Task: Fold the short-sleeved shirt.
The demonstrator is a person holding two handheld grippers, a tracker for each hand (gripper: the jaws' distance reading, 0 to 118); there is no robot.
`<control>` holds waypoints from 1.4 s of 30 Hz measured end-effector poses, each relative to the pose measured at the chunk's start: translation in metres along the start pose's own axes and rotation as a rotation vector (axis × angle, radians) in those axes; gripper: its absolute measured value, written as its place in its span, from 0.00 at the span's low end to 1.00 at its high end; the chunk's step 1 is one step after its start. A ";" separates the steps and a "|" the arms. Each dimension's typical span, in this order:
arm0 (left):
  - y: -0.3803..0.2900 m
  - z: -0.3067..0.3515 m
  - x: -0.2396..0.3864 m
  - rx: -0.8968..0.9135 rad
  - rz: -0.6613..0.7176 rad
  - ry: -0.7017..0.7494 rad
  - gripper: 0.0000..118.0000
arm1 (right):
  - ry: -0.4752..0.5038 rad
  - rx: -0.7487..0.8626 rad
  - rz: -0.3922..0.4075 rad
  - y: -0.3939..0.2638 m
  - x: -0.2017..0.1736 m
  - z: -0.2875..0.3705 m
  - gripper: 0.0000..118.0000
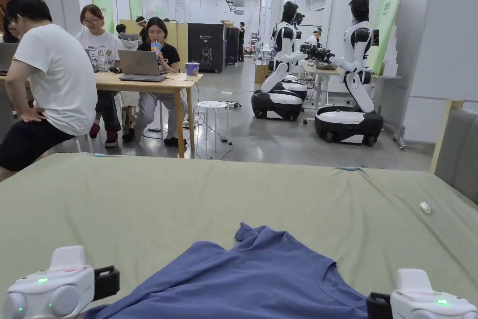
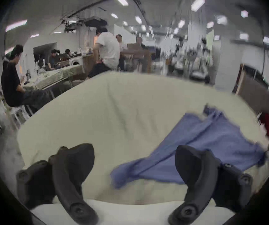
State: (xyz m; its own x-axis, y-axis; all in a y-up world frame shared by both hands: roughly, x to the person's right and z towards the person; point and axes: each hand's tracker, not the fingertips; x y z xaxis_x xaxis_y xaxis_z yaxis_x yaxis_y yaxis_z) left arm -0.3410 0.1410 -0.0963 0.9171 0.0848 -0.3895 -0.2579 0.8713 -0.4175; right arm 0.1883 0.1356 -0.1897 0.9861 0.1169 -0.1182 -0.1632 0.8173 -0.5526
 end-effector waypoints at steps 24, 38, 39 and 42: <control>0.013 -0.026 -0.028 -0.302 -0.038 -0.109 0.00 | 0.279 0.260 0.078 0.061 -0.145 0.016 0.00; -0.014 -0.109 -0.070 -0.423 0.017 -0.079 0.76 | 0.333 0.157 0.137 0.062 -0.187 -0.073 0.00; -0.019 -0.114 -0.069 -0.440 -0.001 -0.063 0.67 | 0.331 0.147 0.138 0.063 -0.186 -0.079 0.00; -0.039 -0.129 -0.066 -0.497 -0.067 -0.052 0.15 | 0.316 0.124 0.147 0.069 -0.177 -0.089 0.00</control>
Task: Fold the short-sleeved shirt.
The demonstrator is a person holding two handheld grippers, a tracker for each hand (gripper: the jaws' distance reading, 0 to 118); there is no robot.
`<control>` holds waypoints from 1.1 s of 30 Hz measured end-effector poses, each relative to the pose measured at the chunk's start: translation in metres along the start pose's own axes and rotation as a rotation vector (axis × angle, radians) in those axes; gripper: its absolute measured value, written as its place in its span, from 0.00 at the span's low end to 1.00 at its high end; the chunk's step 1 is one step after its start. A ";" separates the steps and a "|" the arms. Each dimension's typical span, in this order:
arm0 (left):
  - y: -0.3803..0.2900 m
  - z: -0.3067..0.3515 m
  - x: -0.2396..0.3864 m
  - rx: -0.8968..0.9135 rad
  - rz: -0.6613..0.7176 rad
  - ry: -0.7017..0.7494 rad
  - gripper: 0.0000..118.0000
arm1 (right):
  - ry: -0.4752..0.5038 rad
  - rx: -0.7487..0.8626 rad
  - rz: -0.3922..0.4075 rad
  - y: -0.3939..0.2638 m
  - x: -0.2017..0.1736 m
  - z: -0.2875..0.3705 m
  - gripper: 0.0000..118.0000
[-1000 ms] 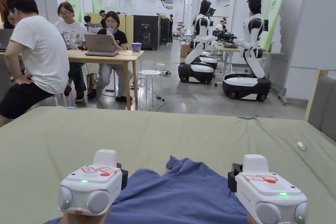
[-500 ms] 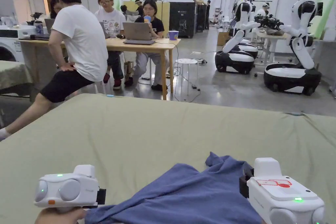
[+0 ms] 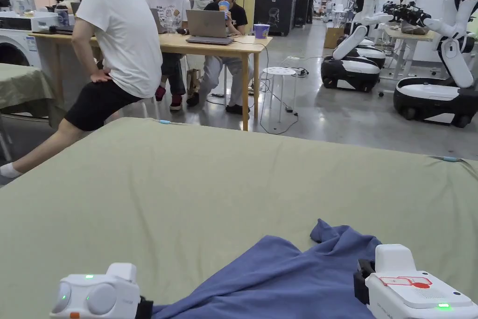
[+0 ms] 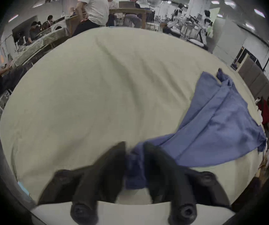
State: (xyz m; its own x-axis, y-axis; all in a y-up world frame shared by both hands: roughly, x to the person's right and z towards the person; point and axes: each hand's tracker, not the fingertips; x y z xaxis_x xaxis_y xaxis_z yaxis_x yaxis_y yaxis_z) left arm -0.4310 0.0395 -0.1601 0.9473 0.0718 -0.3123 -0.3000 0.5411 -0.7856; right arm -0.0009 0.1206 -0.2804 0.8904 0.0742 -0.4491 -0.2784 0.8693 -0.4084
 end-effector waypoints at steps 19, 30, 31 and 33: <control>-0.026 0.046 0.032 0.222 0.008 -0.008 0.04 | -0.011 -0.312 0.023 0.032 0.129 -0.227 0.85; -0.019 0.047 0.033 0.207 0.014 -0.014 0.04 | 0.050 -0.252 -0.005 0.020 0.112 -0.211 0.01; -0.018 0.046 0.035 0.209 0.012 -0.013 0.04 | 0.057 -0.225 0.011 0.020 0.110 -0.204 0.01; -0.015 0.047 0.037 0.221 -0.019 0.001 0.04 | 0.024 -0.138 0.065 0.029 0.104 -0.166 0.01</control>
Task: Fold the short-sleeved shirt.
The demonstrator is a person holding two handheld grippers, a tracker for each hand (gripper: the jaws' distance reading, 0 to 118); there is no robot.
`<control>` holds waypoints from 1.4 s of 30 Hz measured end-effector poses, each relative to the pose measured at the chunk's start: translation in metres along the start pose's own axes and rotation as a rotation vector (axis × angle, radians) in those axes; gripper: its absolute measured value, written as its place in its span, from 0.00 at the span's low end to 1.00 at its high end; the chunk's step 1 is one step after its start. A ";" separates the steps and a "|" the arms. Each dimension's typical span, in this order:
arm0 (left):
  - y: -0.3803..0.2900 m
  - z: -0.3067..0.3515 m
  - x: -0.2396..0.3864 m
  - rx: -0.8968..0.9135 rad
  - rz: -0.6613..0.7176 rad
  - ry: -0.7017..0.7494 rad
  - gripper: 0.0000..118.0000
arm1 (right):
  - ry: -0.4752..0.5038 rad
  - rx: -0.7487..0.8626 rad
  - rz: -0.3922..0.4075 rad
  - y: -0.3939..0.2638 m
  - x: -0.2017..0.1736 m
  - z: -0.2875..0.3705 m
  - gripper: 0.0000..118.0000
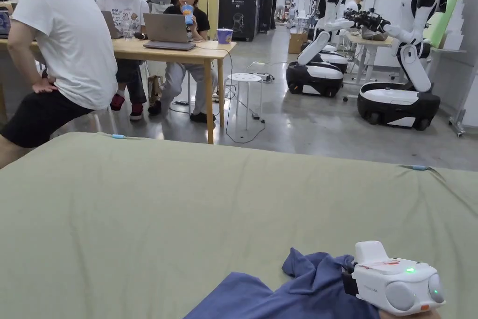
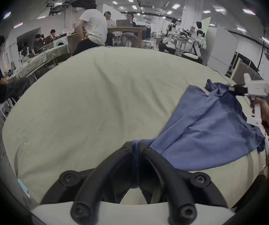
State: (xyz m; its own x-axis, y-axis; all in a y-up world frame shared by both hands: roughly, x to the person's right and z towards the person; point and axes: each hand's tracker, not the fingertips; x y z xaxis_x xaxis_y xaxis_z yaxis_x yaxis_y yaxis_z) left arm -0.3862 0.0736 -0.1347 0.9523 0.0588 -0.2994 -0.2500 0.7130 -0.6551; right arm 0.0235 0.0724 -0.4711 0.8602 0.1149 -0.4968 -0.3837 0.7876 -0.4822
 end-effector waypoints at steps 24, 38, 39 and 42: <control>0.326 0.112 0.106 0.569 -0.176 0.143 0.03 | -0.452 0.517 -0.059 0.207 0.069 0.331 0.01; 0.399 0.173 0.125 0.766 -0.197 0.175 0.03 | -0.492 0.698 -0.095 0.278 0.093 0.363 0.01; 0.394 0.166 0.126 0.758 -0.205 0.177 0.03 | -0.494 0.686 -0.093 0.272 0.093 0.355 0.01; 0.374 0.131 0.124 0.683 -0.215 0.170 0.03 | -0.486 0.616 -0.112 0.247 0.095 0.321 0.01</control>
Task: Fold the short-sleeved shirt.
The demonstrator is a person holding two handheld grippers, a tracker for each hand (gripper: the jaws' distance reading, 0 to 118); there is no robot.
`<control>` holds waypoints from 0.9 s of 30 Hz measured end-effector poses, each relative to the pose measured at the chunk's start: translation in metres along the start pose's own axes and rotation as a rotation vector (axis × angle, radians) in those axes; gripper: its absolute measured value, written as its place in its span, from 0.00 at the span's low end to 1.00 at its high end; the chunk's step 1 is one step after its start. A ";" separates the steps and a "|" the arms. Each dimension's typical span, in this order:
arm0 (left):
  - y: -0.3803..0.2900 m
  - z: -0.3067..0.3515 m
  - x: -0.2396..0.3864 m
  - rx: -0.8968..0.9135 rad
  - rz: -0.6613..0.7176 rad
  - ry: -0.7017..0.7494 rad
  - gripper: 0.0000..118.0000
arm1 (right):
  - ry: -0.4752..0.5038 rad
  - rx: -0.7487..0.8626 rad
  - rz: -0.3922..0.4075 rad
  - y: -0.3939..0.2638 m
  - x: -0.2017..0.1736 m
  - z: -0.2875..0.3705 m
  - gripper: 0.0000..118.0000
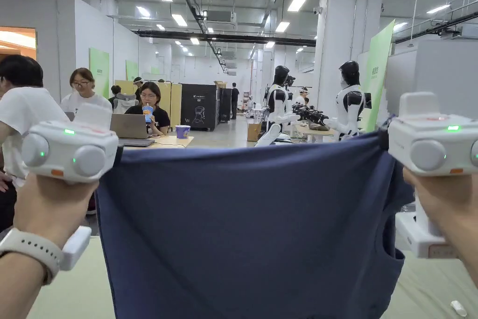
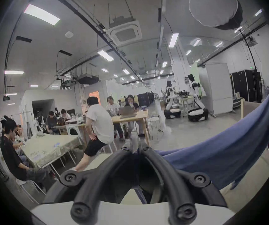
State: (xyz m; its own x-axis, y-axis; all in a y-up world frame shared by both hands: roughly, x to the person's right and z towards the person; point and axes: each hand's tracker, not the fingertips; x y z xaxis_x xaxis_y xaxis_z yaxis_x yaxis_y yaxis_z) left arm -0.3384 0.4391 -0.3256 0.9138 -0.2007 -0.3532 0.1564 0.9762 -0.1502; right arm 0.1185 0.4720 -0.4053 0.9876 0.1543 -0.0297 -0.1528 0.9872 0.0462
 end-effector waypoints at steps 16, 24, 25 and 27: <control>-0.147 0.074 0.013 -0.201 0.052 -0.097 0.03 | 0.053 -0.218 0.054 -0.146 0.013 0.065 0.01; -0.280 0.194 0.020 -0.445 -0.012 -0.211 0.03 | 0.169 -0.486 0.089 -0.284 0.012 0.196 0.01; -0.301 0.207 0.020 -0.486 0.000 -0.220 0.03 | 0.189 -0.544 0.108 -0.304 0.009 0.209 0.01; -0.341 0.226 0.018 -0.574 0.046 -0.234 0.03 | 0.221 -0.642 0.137 -0.341 0.005 0.229 0.01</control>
State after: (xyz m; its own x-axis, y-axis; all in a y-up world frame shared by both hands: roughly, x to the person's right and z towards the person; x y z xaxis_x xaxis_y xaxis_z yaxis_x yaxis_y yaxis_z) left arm -0.2910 0.1210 -0.0724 0.9829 -0.0725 -0.1693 -0.0525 0.7707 -0.6351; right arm 0.1835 0.1265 -0.1928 0.9377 0.2170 -0.2715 -0.3343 0.7766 -0.5340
